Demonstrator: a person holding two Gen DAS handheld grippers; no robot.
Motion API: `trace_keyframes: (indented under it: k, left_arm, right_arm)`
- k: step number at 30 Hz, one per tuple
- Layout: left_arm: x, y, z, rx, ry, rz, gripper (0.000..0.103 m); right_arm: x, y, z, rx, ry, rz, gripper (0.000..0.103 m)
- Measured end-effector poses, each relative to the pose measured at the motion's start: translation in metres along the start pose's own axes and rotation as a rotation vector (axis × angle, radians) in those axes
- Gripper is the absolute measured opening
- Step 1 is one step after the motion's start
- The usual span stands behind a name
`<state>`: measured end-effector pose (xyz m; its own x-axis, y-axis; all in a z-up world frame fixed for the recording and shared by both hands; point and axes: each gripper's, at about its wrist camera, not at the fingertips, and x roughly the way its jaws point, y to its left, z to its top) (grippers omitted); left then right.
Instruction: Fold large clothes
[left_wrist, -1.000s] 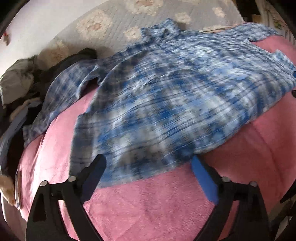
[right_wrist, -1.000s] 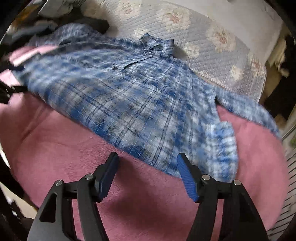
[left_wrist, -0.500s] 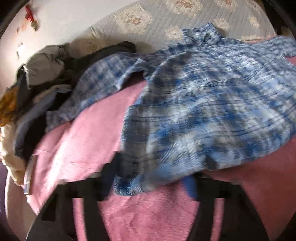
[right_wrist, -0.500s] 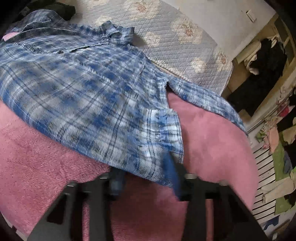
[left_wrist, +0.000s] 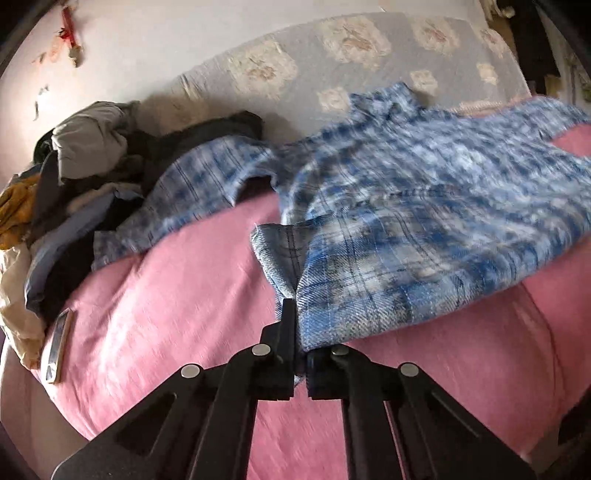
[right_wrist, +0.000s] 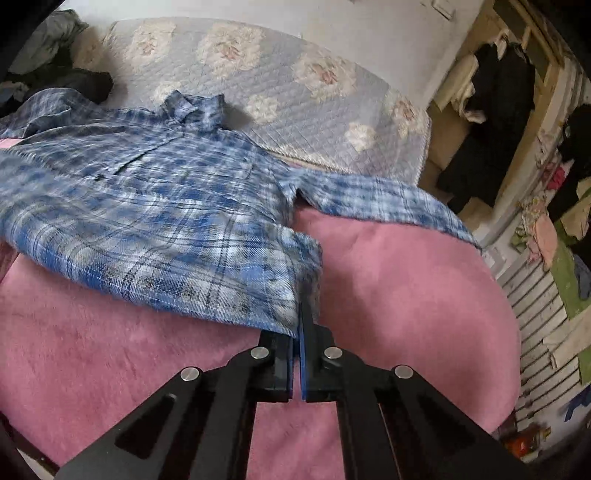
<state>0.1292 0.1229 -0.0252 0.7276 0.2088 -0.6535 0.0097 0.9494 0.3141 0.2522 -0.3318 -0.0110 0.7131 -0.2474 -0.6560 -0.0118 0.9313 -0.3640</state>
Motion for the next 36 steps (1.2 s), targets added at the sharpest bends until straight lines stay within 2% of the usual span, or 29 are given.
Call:
trace_keyframes:
  k: [4, 8, 10, 11, 13, 16, 20, 23, 27, 31, 34, 36]
  left_arm:
    - [0.006, -0.012, -0.002, 0.071, 0.022, 0.024, 0.004]
    - [0.014, 0.0, 0.013, 0.011, 0.04, 0.015, 0.004]
    - [0.016, 0.01, 0.024, -0.032, 0.051, -0.021, 0.005]
    - [0.019, 0.013, 0.031, -0.031, 0.065, -0.029, 0.008]
    - [0.022, 0.013, 0.048, 0.011, 0.063, -0.022, 0.008]
    - [0.03, 0.021, 0.079, 0.007, 0.062, -0.042, 0.008]
    - [0.061, 0.031, 0.124, 0.0, 0.092, -0.059, 0.008]
    - [0.094, 0.028, 0.145, 0.002, 0.173, -0.084, 0.008]
    - [0.13, 0.03, 0.159, -0.045, 0.219, -0.108, 0.009]
    - [0.158, 0.031, 0.167, -0.048, 0.24, -0.101, 0.011]
    - [0.18, 0.029, 0.168, -0.047, 0.253, -0.103, 0.013]
    - [0.19, 0.032, 0.168, -0.085, 0.241, -0.113, 0.013]
  right_arm:
    - [0.005, -0.019, -0.007, 0.048, 0.054, 0.052, 0.002]
    - [0.008, -0.02, 0.003, 0.079, 0.051, 0.089, 0.002]
    - [0.006, -0.02, 0.017, 0.086, 0.022, 0.111, 0.002]
    - [0.007, -0.02, 0.022, 0.086, 0.016, 0.118, 0.002]
    - [0.012, -0.021, 0.041, 0.075, 0.004, 0.13, 0.002]
    - [0.024, -0.025, 0.066, 0.084, 0.002, 0.16, 0.002]
    - [0.059, -0.036, 0.103, 0.131, 0.028, 0.207, 0.002]
    - [0.093, -0.039, 0.125, 0.159, 0.04, 0.193, 0.002]
    - [0.137, -0.04, 0.148, 0.24, 0.086, 0.254, 0.002]
    - [0.167, -0.029, 0.162, 0.205, 0.093, 0.206, 0.002]
    - [0.188, -0.026, 0.168, 0.224, 0.11, 0.216, 0.002]
    - [0.197, -0.022, 0.172, 0.225, 0.118, 0.213, 0.002]
